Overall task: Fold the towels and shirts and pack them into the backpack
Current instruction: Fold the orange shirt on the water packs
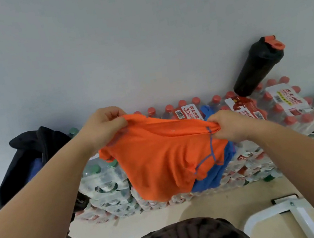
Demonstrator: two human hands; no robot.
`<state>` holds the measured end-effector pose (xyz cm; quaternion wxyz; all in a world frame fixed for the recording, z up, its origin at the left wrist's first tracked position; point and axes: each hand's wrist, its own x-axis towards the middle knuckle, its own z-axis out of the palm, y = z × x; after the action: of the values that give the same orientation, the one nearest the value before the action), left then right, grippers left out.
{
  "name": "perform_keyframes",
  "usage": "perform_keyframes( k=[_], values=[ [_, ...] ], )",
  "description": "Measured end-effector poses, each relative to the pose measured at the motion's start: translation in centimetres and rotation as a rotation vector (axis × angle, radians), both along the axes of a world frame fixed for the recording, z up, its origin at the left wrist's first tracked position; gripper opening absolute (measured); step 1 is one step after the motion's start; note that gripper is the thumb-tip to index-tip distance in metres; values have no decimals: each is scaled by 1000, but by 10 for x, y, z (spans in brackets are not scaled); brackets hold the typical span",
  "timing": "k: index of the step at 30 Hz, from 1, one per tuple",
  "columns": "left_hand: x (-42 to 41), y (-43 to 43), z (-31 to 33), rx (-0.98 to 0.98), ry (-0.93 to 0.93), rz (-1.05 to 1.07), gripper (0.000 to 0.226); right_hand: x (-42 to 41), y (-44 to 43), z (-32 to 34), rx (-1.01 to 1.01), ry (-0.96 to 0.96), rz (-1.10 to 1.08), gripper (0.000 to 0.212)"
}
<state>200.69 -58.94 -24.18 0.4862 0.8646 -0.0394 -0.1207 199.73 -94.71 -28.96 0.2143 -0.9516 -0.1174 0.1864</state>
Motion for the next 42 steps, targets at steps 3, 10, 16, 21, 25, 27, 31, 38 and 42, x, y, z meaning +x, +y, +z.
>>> perform_keyframes(
  k=[3,10,16,21,25,27,31,38,42],
  values=[
    [-3,18,8,402,-71,-153,30,2,-8,-2,-10,-5,-101,35],
    [-7,77,-27,495,-111,-209,29,-13,-15,-18,386,34,-333,20],
    [-22,104,-55,134,-12,-142,40,-28,11,-25,226,-153,-326,41],
    [-22,119,-72,223,56,-234,38,-50,20,-25,12,-134,-287,68],
    [-18,121,-62,325,148,-329,44,-41,17,-1,-111,243,-106,49],
    [-8,119,-48,377,193,-329,42,-22,17,22,-173,290,-29,24],
    [31,116,-11,411,153,-209,46,41,23,73,-129,201,87,7],
    [107,79,-52,1035,-284,199,46,142,34,1,-326,-317,-182,37],
    [77,13,-123,1084,-219,24,65,114,62,-71,-354,-430,-26,65]
  ],
)
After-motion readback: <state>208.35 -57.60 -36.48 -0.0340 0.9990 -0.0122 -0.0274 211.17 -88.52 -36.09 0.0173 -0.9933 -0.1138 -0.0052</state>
